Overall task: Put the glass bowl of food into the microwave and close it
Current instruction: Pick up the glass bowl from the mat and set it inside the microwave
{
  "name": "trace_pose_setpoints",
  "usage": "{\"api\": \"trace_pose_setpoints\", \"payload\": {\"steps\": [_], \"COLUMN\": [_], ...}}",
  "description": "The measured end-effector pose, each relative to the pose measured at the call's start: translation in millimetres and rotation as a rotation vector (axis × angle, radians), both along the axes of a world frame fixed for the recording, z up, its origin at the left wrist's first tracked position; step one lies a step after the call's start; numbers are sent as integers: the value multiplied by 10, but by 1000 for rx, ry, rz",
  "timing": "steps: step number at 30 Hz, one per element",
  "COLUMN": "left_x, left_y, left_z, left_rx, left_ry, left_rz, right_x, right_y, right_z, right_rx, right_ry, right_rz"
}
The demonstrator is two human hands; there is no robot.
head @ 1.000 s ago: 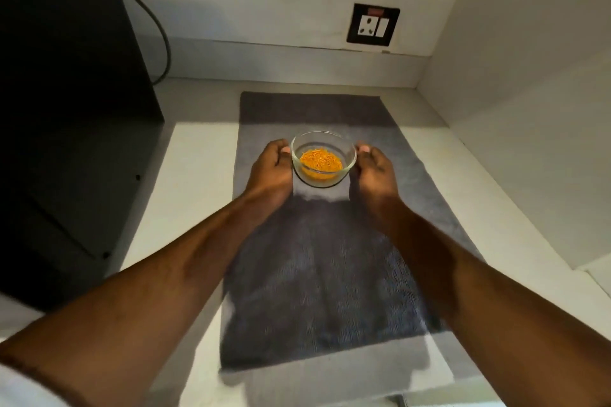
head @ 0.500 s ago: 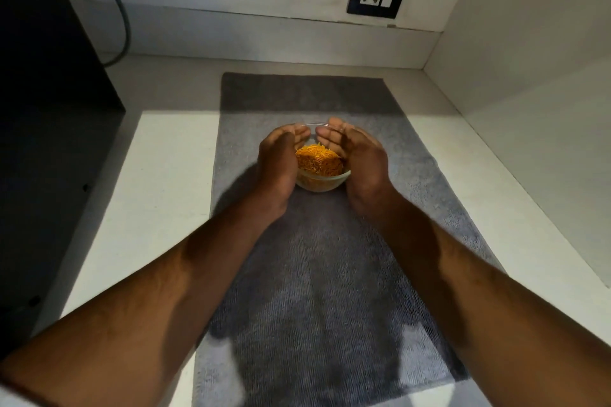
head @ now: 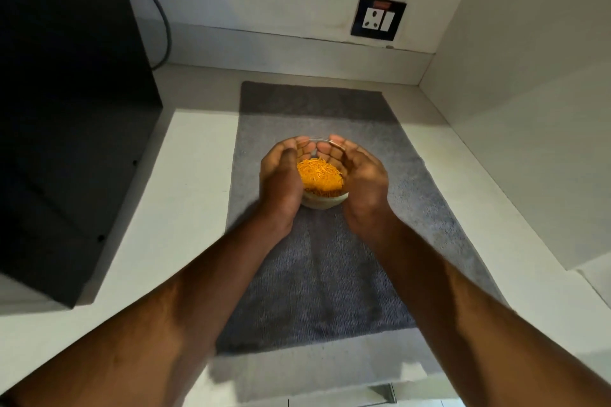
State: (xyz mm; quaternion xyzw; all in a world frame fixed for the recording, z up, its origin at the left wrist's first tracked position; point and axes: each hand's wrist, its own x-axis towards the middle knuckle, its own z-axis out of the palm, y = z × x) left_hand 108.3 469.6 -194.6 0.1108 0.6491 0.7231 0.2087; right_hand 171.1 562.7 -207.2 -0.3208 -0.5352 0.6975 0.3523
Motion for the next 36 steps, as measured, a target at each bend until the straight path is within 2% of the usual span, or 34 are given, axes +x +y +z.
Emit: {"api": "trace_pose_setpoints", "payload": {"steps": [7, 10, 11, 12, 15, 21, 28, 36], "left_x": [541, 834, 1094, 1204, 1307, 1440, 1702, 1618], "left_y": [-675, -1004, -1467, -1607, -1767, -1927, -2811, -3885], "left_z": [236, 434, 844, 935, 931, 938, 1279, 1242], "left_rx": [48, 21, 8, 27, 19, 5, 7, 6], "left_ry": [28, 53, 75, 68, 45, 16, -6, 23], "left_rz": [16, 12, 32, 41, 70, 76, 128, 157], "right_x": [555, 775, 1060, 1171, 1289, 1387, 1551, 1467], "right_y": [-647, -987, -1393, -1558, -1732, -1886, -2690, -3711], "right_z": [269, 472, 877, 998, 1060, 1022, 1320, 1310], "right_rx": [-83, -55, -65, -74, -44, -60, -76, -52], "right_ry": [35, 43, 46, 64, 8, 24, 32, -1], "right_rz": [19, 55, 88, 93, 108, 112, 213, 307]}}
